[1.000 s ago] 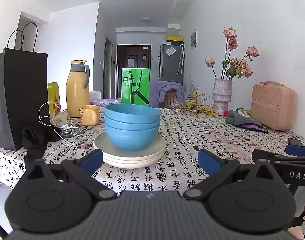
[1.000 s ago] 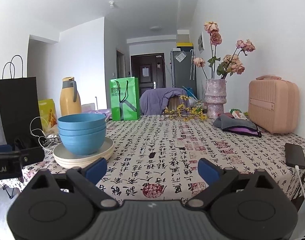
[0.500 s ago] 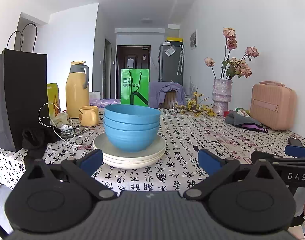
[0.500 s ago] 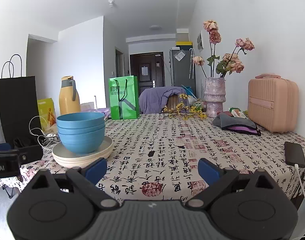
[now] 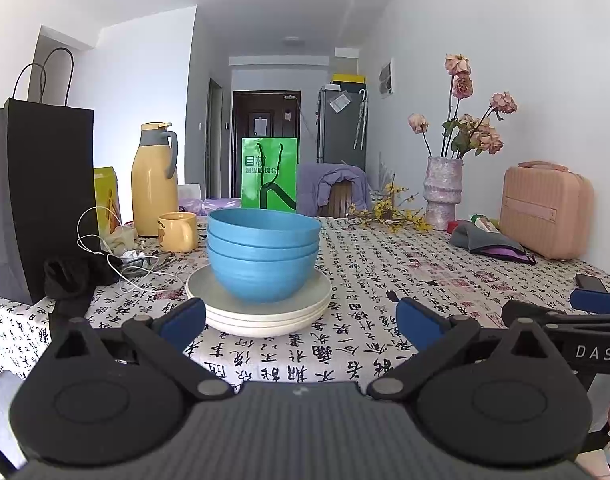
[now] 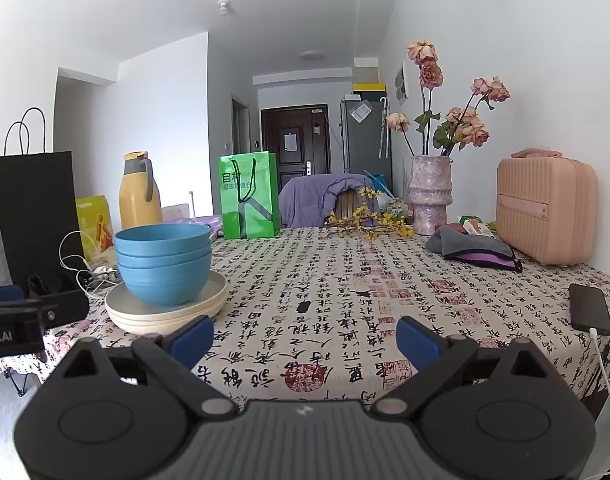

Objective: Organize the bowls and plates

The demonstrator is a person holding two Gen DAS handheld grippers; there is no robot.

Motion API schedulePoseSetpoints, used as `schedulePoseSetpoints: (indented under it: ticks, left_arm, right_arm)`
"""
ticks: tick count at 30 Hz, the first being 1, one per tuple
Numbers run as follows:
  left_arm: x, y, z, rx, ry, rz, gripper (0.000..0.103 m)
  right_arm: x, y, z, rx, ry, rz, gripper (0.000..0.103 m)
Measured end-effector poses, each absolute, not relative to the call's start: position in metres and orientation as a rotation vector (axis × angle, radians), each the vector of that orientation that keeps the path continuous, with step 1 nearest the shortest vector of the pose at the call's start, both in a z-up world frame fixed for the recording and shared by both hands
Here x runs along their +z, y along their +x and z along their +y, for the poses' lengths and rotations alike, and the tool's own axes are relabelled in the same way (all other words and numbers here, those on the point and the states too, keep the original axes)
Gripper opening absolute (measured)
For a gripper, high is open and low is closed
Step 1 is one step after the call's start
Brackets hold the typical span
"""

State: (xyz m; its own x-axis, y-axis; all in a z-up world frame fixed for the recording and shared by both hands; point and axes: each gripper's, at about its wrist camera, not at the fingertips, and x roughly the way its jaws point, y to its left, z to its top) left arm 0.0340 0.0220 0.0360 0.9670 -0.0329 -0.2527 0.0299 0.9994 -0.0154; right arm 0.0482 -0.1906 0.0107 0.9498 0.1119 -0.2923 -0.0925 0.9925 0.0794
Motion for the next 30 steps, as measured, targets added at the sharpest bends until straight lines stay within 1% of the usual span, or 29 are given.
schedulePoseSetpoints:
  ticks: [12,16,30]
  left_arm:
    - [0.0354,0.0337,0.0220,-0.032,-0.010,0.256,0.103]
    - [0.0357,0.0334,0.0218,-0.034,-0.010,0.257,0.103]
    - [0.0367,0.0328,0.0217,-0.036,-0.008,0.251,0.103]
  right_arm:
    - [0.0110,0.0482,-0.1925,0.103,0.072,0.300,0.098]
    - [0.0105,0.0471,-0.1908,0.106,0.067,0.297,0.102]
    - [0.0110,0.0476,-0.1905,0.098,0.070,0.296,0.102]
